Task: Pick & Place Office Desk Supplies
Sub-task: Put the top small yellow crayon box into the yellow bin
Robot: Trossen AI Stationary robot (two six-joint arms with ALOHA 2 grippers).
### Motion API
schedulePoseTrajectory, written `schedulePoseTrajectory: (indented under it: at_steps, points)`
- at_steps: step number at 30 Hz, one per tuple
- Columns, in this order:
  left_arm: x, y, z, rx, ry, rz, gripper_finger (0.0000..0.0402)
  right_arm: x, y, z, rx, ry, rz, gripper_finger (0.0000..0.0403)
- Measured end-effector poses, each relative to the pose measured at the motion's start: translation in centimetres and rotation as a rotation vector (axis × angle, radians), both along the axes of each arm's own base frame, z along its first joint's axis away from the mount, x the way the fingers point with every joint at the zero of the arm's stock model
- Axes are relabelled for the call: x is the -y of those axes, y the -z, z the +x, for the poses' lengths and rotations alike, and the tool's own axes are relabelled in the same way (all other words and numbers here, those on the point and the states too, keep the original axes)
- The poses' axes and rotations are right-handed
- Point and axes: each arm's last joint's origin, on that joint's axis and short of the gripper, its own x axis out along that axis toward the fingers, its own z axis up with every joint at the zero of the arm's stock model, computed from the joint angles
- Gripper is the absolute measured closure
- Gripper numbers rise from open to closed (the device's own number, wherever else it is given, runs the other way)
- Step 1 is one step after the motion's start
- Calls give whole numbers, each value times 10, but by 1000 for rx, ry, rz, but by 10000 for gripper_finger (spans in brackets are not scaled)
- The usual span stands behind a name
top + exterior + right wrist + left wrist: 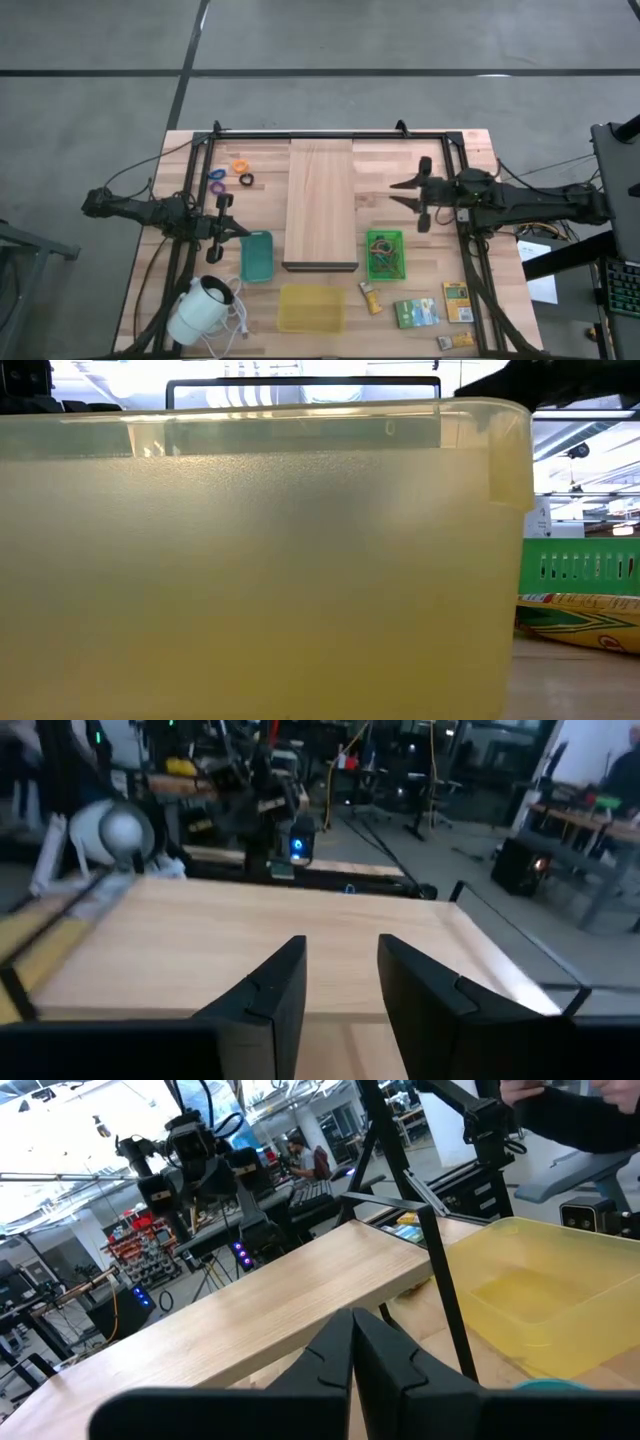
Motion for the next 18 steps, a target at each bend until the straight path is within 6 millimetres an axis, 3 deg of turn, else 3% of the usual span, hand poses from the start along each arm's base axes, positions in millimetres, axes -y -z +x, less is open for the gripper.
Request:
schedulePoseTrajectory:
  at_steps: [7, 18]
  points:
    - [0, 0, 0, 0, 0, 0, 390, -2, 0, -22, -4, 16, 155, 293]
    - [0, 0, 0, 0, 0, 0, 390, -2, 3, -24, -1, 25, 246, 308]
